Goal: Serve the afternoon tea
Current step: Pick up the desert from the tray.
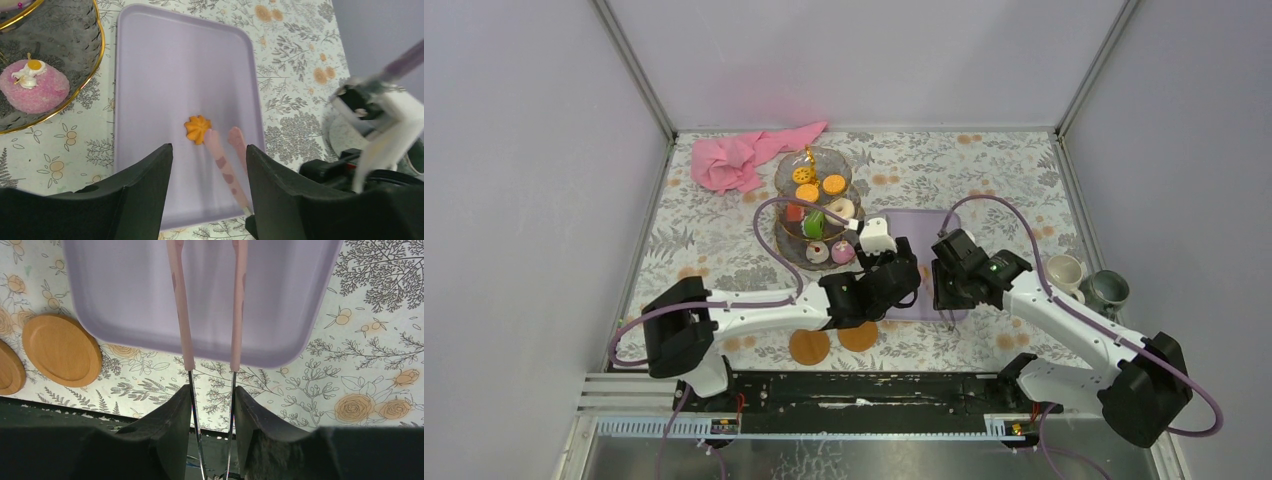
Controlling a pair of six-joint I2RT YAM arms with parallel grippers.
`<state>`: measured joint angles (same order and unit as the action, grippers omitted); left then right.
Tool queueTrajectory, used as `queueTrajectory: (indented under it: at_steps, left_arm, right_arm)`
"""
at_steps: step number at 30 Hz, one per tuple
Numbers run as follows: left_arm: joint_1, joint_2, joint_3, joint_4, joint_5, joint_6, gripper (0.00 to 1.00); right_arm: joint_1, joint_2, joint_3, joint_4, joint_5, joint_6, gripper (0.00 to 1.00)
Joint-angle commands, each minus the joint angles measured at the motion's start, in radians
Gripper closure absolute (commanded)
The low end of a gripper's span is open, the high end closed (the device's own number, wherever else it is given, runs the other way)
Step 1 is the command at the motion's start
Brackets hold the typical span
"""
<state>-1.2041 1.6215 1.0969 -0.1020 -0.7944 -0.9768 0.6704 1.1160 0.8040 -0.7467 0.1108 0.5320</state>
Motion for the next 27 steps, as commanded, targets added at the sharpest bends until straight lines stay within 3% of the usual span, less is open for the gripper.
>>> queueTrajectory:
  at_steps: [1,27]
  left_arm:
    - [-0.013,-0.041,-0.02,0.038,-0.051,-0.008,0.37]
    - [-0.018,-0.11,-0.072,0.069,-0.051,-0.039,0.37]
  right_arm:
    - [0.017,0.02,-0.004,0.027,0.0,-0.014,0.59]
    - [0.029,0.152,0.052,0.026,0.028,-0.048,0.56]
